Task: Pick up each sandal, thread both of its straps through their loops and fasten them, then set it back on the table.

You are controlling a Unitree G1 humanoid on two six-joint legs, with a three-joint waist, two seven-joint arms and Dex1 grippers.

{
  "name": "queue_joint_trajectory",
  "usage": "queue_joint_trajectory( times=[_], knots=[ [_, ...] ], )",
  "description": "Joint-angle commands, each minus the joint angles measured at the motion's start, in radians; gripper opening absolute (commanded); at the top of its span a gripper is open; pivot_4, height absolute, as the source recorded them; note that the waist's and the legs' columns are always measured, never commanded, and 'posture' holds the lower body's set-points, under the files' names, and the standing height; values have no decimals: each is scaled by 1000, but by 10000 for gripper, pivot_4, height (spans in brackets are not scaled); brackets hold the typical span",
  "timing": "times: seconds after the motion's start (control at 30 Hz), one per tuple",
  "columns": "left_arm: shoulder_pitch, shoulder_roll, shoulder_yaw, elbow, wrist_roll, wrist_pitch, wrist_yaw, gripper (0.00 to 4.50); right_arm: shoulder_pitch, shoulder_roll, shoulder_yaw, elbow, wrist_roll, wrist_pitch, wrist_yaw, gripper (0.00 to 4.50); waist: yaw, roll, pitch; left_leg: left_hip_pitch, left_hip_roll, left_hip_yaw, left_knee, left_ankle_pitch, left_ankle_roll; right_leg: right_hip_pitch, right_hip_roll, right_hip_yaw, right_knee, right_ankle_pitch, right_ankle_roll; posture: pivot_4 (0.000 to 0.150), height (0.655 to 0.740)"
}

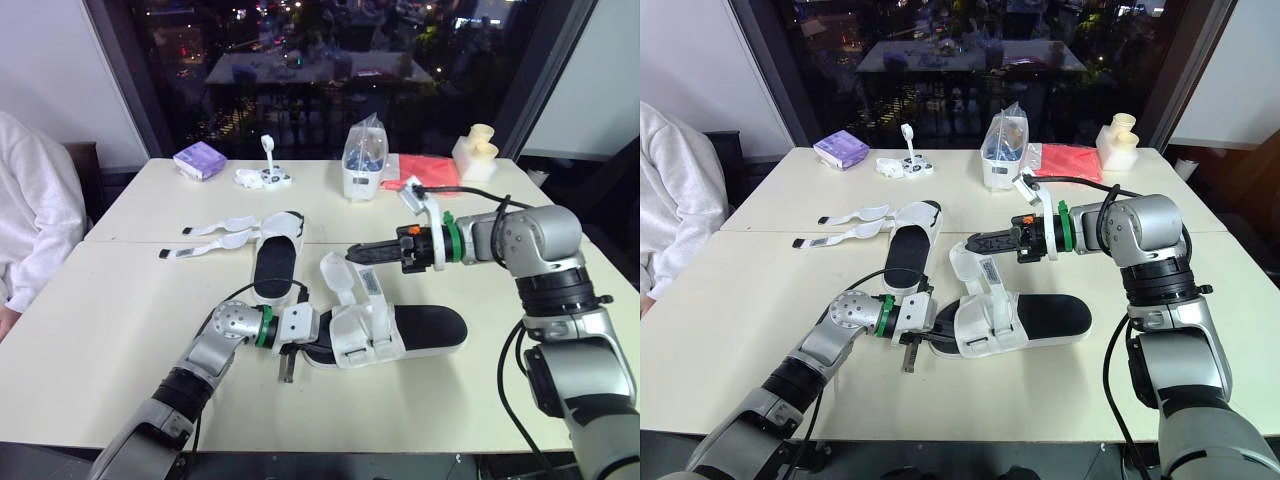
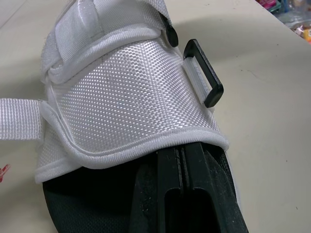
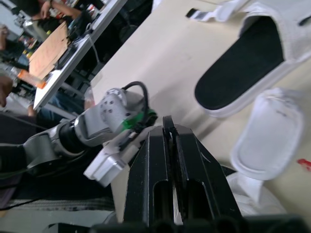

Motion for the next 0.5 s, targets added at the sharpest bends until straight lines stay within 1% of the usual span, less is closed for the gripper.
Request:
queue_joint_trajectory(
  times=[0.03,0.13,0.37,0.5],
  knots=[
    [41,8,-84,64,82,19,-34,0,-53,7,-3,3,0,-39,2,149,0,0,0,0,0,0,0,0,0,0,0,0,0,0,0,1500,7400],
    [44,7,-85,61,83,19,-34,0,-58,26,26,51,-29,-81,1,149,0,0,0,0,0,0,0,0,0,0,0,0,0,0,0,1500,7400],
    [52,8,-83,51,84,24,-32,0,-73,69,65,264,-140,-219,-13,149,0,0,0,0,-1,0,0,1,-1,0,0,0,0,0,0,1500,7400],
    [63,15,-81,34,82,29,-33,0,-56,75,79,317,-181,-264,-7,149,-1,0,0,0,-1,0,-1,1,-1,0,0,0,0,0,1,1500,7400]
  ],
)
